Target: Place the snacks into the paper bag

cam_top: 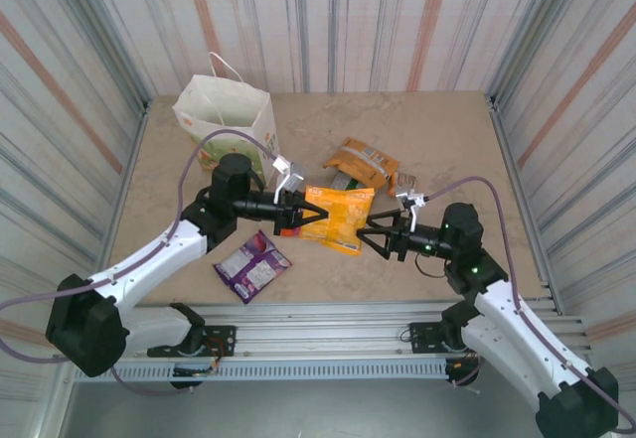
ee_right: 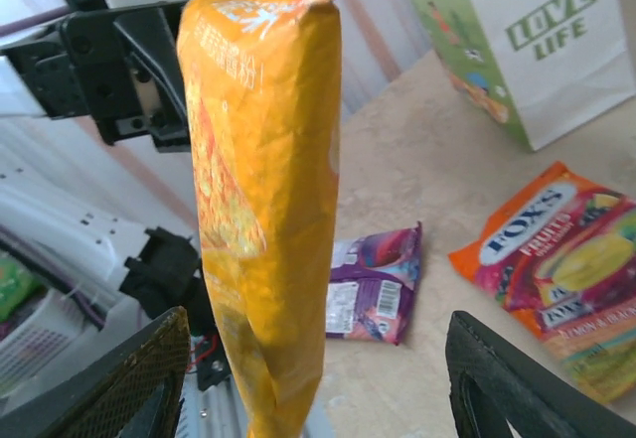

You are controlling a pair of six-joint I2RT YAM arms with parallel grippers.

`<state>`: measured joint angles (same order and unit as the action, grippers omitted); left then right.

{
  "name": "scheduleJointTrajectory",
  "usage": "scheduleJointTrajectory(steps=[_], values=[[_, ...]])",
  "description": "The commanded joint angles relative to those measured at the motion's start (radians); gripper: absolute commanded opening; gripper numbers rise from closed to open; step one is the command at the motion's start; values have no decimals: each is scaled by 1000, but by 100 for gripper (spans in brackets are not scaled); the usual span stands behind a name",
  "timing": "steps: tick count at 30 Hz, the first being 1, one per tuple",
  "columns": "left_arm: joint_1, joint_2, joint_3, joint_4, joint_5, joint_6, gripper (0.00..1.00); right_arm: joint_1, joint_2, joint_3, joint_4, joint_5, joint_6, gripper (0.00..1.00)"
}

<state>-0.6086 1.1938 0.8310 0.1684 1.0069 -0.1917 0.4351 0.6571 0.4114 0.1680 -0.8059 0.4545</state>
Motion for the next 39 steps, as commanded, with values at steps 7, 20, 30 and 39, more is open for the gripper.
scheduleJointTrajectory(steps=[7, 20, 30, 39], values=[[-17, -1, 57, 6, 42, 72, 8, 52, 84, 103, 64, -116, -65, 52], [-2, -13, 94, -172, -198, 97, 63, 48, 60, 143, 11, 109, -148, 2], [162, -98, 3, -325, -596, -79, 78, 70, 323, 389, 42, 292, -317, 2], [420, -143, -68, -454, -620, -171, 78, 112, 749, 793, 59, 297, -456, 3]])
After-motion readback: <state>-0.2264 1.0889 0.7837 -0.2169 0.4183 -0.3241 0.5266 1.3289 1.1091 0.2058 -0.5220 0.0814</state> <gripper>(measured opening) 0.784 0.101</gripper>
